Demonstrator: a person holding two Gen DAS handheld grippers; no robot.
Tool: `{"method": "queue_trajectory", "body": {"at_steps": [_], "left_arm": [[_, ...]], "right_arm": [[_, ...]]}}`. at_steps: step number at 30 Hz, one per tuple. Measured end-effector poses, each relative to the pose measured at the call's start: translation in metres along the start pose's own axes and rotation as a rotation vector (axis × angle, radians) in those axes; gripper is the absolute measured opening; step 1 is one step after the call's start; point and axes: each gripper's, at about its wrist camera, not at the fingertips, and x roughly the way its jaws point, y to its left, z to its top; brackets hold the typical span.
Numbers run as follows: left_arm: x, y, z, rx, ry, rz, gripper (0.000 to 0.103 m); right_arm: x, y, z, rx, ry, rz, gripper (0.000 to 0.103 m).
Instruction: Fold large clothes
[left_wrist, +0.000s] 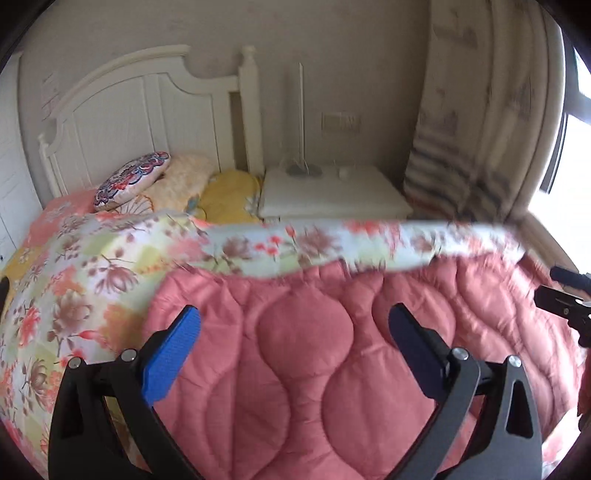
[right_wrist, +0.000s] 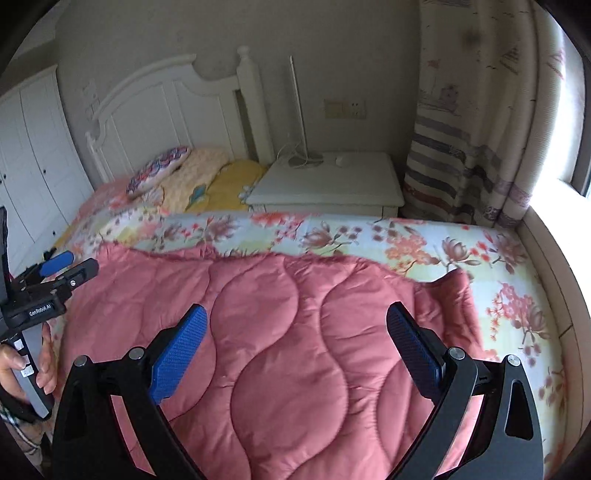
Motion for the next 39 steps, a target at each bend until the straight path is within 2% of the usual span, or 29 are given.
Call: {"method": "queue_trajectory", "body": {"at_steps": [5, 7, 9, 12, 20, 35, 37, 39], "left_arm": [[0.03, -0.026, -0.009, 0.107, 0.045, 0.024, 0.101], [0.047, -0.03, -0.008, 0.147, 0.087, 0.045, 0.101], [0.065, -0.03, -0.016, 0.138, 0.114, 0.017, 0.101], [0.081, -0.021, -0.026, 0.064, 0.092, -0.019, 0.101], [0.093, -0.015, -0.025, 0.031, 0.139, -0.058, 0.101], [0.098, -0.016, -0.026, 0.035, 0.167, -0.05, 0.101], [0.097, -0.016, -0.027, 0.038, 0.165, -0.044, 0.101], [0.096, -0.016, -0.027, 0.038, 0.162, -0.04, 0.101]], "right_arm": [[0.05, 0.025, -0.012, -0.08, 0.095, -0.046, 0.094], [0.07, 0.029, -0.016, -0.127, 0.137, -0.077, 0.095], [0.087, 0.027, -0.025, -0.151, 0.134, -0.086, 0.098], [0.098, 0.016, -0.029, -0.104, 0.119, -0.033, 0.099], [0.105, 0.011, -0.028, -0.072, 0.132, -0.004, 0.099], [0.107, 0.01, -0.025, -0.06, 0.148, 0.013, 0.099], [0.101, 0.006, -0.02, -0.05, 0.176, 0.03, 0.099], [0.077, 0.004, -0.014, -0.04, 0.169, 0.0, 0.098]]}}
